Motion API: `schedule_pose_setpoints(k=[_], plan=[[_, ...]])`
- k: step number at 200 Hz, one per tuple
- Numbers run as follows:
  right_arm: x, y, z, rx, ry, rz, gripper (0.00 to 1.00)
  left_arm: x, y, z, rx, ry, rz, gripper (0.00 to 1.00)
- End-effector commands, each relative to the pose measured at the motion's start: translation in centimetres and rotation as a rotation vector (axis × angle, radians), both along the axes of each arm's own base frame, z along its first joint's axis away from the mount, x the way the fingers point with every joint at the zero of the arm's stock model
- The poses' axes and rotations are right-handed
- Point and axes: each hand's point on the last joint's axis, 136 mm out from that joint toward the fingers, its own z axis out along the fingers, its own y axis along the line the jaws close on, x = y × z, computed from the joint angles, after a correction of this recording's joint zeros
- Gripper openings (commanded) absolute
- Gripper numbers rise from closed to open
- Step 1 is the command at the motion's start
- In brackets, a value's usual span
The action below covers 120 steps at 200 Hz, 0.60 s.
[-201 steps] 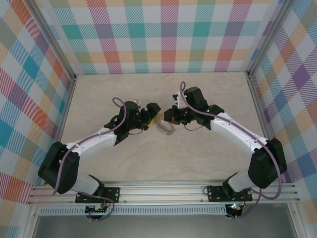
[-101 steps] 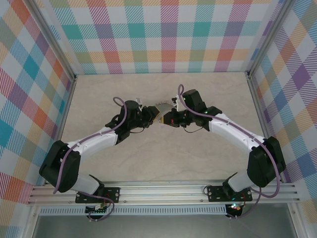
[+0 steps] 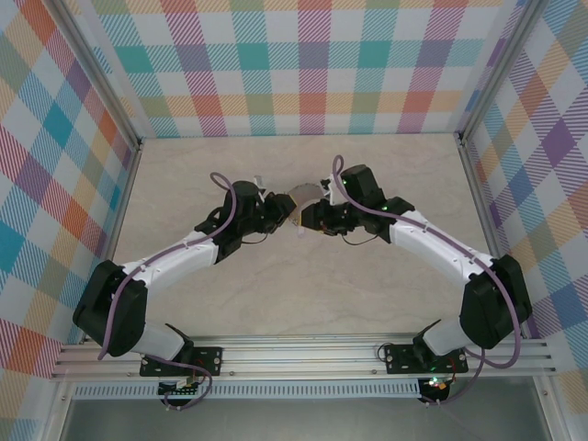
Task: Put the keys on the keyring
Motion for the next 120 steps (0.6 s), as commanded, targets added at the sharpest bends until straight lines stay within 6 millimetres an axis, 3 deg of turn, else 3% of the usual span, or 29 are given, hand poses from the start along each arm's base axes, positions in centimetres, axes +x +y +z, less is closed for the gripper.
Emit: schedule_pose_setpoints(k=[1,45,89,120], plan=[[-0.2,-1.7,1.7,0.035,-0.056,-0.034,0.56,0.2,0.3,3.4,0.073,-0.173,-0.034,0.00],[-0.3,-5.3,2.5,0.057,-0.095,-0.153,0.74,-0.8,0.0,8.6,0.179,-0.469,-0.166,0.00],[0.1,-5.3,4.0,0.066,-0.138,-0.163,0.82,-2.4,-0.4,13.0,0.253,-0.690,-0.280,0.00],[0.8,-5.3,5.7,0.083,-0.181,-0.179,0.87,-2.5,0.7,15.3,0.372,-0.788,-0.266,0.00]])
